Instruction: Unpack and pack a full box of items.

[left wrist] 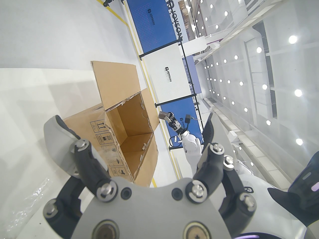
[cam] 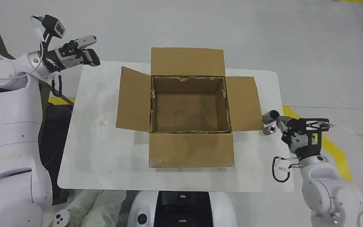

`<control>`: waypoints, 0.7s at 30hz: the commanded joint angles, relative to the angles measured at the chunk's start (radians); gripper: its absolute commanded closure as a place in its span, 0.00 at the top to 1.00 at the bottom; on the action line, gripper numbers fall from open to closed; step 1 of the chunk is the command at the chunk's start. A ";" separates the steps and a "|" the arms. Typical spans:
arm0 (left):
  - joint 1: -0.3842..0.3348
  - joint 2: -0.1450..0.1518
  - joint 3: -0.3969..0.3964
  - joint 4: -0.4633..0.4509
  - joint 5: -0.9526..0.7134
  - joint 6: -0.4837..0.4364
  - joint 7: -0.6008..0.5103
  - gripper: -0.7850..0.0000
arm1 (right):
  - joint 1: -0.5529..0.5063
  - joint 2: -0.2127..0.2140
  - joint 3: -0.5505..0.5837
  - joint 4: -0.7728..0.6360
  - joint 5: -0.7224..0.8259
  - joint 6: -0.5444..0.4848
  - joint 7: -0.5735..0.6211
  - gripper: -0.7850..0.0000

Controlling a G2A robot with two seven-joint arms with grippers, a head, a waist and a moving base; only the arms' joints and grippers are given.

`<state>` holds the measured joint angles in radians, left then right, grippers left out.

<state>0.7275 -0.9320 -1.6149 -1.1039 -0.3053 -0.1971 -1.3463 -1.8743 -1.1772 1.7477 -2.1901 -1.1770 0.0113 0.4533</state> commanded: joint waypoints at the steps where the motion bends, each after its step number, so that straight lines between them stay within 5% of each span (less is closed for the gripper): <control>1: 0.000 0.000 0.000 0.000 0.000 0.000 0.000 1.00 | 0.006 0.000 -0.002 -0.010 -0.007 -0.007 -0.021 0.00; 21: 0.000 0.000 0.000 0.000 0.000 0.000 0.000 1.00 | 0.251 -0.003 -0.258 -0.051 -0.139 -0.124 0.079 0.00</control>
<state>0.7275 -0.9320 -1.6149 -1.1039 -0.3053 -0.1971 -1.3463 -1.6402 -1.1798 1.5052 -2.2430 -1.3126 -0.1115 0.5285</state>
